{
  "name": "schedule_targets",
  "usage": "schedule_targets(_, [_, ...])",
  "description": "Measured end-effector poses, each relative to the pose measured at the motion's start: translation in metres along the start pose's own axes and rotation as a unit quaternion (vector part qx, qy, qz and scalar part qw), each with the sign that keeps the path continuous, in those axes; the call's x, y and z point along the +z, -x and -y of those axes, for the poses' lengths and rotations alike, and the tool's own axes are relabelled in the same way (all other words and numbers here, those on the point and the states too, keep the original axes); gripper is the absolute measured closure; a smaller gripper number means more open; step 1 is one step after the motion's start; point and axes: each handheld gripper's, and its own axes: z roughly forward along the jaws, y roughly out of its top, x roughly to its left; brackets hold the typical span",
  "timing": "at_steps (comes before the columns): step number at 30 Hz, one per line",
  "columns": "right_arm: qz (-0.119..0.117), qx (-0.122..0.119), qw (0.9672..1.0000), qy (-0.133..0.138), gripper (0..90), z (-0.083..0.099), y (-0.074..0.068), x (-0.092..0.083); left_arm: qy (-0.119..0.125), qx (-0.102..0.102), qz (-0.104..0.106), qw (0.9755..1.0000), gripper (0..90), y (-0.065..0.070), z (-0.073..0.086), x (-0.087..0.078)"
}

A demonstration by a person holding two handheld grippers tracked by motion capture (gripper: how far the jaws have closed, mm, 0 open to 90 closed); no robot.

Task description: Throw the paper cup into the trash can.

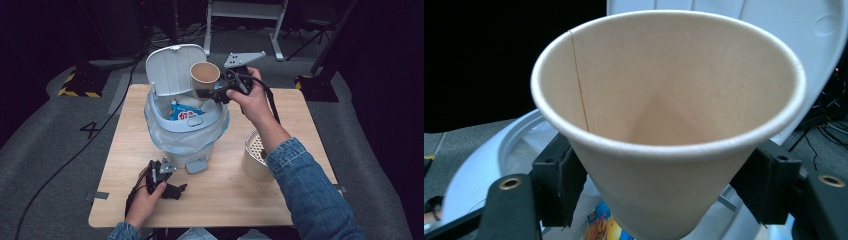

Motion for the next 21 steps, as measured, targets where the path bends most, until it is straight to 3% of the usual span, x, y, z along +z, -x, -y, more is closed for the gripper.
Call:
schedule_targets(6, [0.014, 0.01, 0.9996, -0.02, 29.5, 0.005, 0.004, 0.016, 0.0, 0.0, 0.0, 1.0, 0.1, 0.0, 0.0, 0.0])
schedule_targets(11, [0.007, 0.013, 0.9994, -0.032, 29.6, 0.008, 0.003, 0.025, 0.0, 0.004, 0.0, 1.0, 0.0, 0.0, 0.0, 0.0])
schedule_targets(21, [0.007, -0.004, 0.9966, -0.082, 28.7, 0.008, -0.002, 0.036, 0.0, 0.009, 0.003, 1.0, 0.0, -0.001, 0.0, 0.0])
